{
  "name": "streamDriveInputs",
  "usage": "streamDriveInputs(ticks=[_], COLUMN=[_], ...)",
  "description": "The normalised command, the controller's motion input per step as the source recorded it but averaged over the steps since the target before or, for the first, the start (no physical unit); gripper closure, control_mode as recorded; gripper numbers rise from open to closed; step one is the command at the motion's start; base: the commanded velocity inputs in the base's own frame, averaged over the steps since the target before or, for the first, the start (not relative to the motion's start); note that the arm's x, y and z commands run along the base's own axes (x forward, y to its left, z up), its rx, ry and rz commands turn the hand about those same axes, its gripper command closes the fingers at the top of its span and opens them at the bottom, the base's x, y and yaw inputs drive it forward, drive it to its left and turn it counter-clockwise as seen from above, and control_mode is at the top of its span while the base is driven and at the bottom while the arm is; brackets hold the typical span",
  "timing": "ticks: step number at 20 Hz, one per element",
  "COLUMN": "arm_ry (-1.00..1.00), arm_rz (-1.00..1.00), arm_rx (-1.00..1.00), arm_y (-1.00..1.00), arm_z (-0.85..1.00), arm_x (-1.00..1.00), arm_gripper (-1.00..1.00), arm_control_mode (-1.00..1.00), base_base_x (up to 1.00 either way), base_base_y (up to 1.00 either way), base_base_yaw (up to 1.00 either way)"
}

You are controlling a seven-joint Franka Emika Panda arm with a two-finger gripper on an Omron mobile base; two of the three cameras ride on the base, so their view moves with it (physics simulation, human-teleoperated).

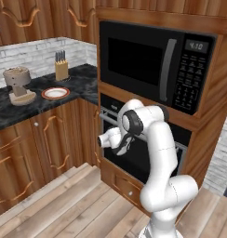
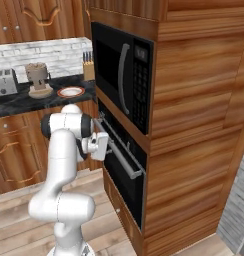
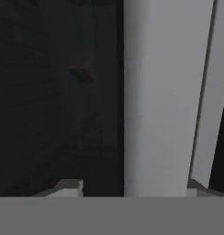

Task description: Take the baked cake out of the oven and place it on the plate for cooling. Then close the oven door.

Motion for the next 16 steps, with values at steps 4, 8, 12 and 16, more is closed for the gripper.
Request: streamDriveInputs(ticks=[4, 8, 12, 16], arm_ry=[0.15, 0.18, 0.18, 0.13], arm_rz=[0.01, 0.02, 0.04, 0.04], arm_rx=[0.11, 0.08, 0.06, 0.01], arm_y=[0.35, 0.62, 0.75, 0.96], arm_z=[-0.63, -0.72, -0.76, -0.92], arm_x=[-0.19, -0.36, -0.53, -0.69], arm_gripper=[1.0, 1.0, 1.0, 1.0], arm_control_mode=[-1.0, -1.0, -1.0, -1.0], base_base_x=[0.0, 0.0, 0.0, 0.0], base_base_y=[0.0, 0.0, 0.0, 0.0], base_base_yaw=[0.0, 0.0, 0.0, 0.0])
